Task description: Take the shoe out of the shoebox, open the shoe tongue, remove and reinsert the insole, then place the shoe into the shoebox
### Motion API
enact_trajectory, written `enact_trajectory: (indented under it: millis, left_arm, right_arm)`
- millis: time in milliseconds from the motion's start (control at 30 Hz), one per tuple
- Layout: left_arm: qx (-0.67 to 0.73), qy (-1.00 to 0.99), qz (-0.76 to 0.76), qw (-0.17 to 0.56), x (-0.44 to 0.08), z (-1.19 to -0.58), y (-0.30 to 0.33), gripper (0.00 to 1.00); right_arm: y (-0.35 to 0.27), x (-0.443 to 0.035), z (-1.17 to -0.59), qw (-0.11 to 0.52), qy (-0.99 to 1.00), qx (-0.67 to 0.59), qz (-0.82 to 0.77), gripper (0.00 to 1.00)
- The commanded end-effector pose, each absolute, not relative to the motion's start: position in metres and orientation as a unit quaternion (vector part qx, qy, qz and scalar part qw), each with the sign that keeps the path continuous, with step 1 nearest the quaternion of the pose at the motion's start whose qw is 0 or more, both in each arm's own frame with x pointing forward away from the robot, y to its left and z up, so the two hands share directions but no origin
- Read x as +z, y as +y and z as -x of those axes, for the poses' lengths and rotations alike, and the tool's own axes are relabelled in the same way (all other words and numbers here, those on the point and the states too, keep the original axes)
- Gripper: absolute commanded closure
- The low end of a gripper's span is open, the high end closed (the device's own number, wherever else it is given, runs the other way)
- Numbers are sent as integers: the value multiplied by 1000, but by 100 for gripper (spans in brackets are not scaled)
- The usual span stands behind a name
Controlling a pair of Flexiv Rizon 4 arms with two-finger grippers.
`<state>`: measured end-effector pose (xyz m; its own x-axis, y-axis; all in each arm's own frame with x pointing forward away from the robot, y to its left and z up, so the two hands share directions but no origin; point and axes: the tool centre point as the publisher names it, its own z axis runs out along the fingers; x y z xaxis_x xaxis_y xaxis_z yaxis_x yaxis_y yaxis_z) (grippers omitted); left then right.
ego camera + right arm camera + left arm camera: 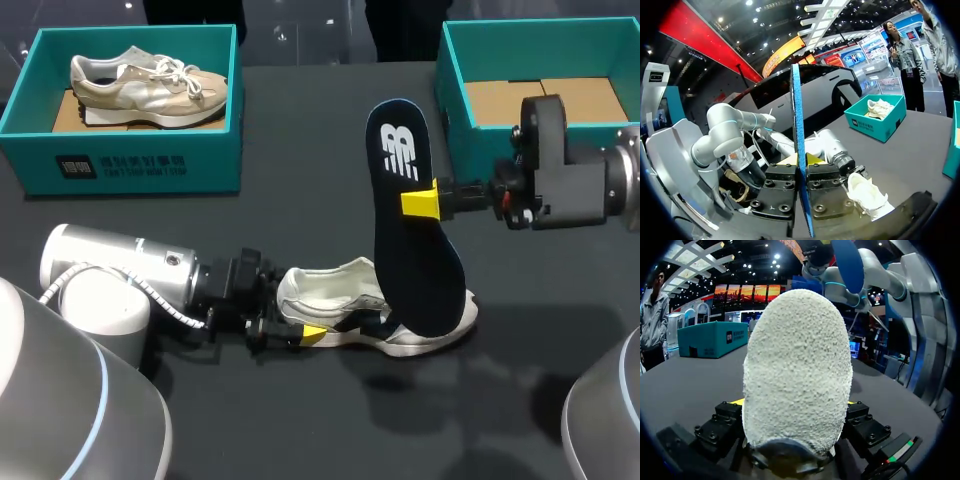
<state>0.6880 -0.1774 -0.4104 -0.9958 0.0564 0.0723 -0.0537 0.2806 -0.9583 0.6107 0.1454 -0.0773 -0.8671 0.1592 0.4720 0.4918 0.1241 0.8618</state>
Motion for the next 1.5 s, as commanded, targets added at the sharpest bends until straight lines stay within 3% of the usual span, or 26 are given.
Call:
enact_trajectory:
  millis: [33, 1300, 1333, 1400, 1433, 1467, 1500]
  left_arm:
    - [599, -799, 0, 45, -411, -687, -177, 100]
    - [599, -799, 0, 45, -411, -687, -177, 100]
    - [599, -799, 0, 45, -411, -687, -177, 91]
    - [597, -801, 2, 47, -410, -687, -176, 51]
    - [595, -802, 1, 47, -410, -687, -175, 15]
    - [593, -804, 2, 48, -409, -686, -174, 0]
    - [592, -805, 2, 49, -408, -686, -173, 0]
  right_arm:
    - [145, -81, -607, 133, -736, -626, 219, 100]
    - [156, -94, -576, 133, -723, -637, 234, 100]
    - [156, -94, -576, 133, -723, -637, 234, 100]
    - [156, -94, -576, 133, -723, -637, 234, 100]
    - [156, -94, -576, 133, -723, -637, 234, 100]
    - [156, -94, -576, 133, -723, -637, 234, 100]
    - [156, -94, -576, 133, -723, -637, 234, 100]
